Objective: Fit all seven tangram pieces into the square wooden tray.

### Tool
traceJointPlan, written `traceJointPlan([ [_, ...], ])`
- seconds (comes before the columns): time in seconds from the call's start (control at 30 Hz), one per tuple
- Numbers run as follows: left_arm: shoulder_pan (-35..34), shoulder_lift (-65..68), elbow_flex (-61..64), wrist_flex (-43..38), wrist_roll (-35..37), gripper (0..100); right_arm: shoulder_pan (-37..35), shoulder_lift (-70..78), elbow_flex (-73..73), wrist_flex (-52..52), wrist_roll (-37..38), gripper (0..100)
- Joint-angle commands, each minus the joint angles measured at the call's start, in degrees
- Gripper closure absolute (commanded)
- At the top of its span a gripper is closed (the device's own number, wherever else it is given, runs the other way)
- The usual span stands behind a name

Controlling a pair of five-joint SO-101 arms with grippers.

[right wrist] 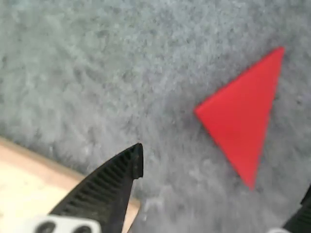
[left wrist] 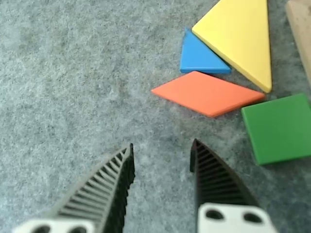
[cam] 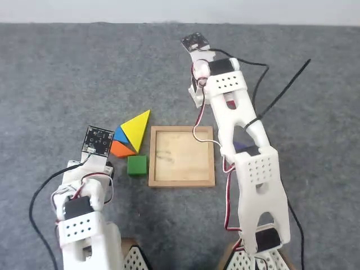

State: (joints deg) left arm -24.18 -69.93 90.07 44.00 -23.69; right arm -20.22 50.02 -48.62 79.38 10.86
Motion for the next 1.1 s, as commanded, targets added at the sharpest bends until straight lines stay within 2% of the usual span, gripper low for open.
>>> traceJointPlan([
  [0.0, 0.4, -1.3, -0.7, -1.3, -0.6, 82, 1.0, 0.9, -0.5, -4.2, -0.8, 51.2],
  [0.07, 0.4, -1.3, -0.7, -1.3, -0.6, 82, 1.6, 2.9, -1.1, -6.8, -2.7, 52.6],
  [0.2, 0.4, -1.3, -0.7, -1.3, -0.6, 82, 3.6, 8.2, -6.4, -13.0, -8.4, 64.3],
  [0.3, 0.4, -1.3, -0.7, -1.3, -0.6, 82, 4.2, 12.7, -12.0, -14.7, -8.4, 74.6],
  [0.37, 0.4, -1.3, -0.7, -1.3, -0.6, 82, 4.3, 15.8, -16.2, -14.5, -8.5, 78.2],
  [0.5, 0.4, -1.3, -0.7, -1.3, -0.6, 82, 4.4, 20.6, -22.5, -14.0, -8.7, 78.3],
  [0.7, 0.3, -1.3, -0.7, -1.3, -0.6, 82, 4.3, 24.0, -30.1, -7.5, -8.4, 78.6],
  [1.07, 0.3, -1.3, -0.7, -1.3, -0.6, 82, 4.4, 23.7, -32.3, -0.6, -8.3, 78.7],
])
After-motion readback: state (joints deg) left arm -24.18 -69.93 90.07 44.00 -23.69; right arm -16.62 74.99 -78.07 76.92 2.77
